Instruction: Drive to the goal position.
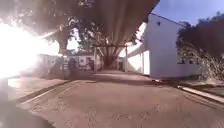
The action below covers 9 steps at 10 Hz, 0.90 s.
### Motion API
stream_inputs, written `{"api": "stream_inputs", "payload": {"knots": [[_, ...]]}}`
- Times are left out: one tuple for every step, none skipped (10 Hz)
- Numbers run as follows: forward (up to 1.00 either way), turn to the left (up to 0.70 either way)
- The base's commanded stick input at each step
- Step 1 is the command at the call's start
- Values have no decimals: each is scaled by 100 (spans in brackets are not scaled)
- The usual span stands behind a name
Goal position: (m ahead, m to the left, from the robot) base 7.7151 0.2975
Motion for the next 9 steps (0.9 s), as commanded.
{"api": "stream_inputs", "payload": {"knots": [[70, 0], [70, 0], [70, 0], [70, 0], [70, 0], [70, 0], [70, 0], [70, 0], [70, 0]]}}
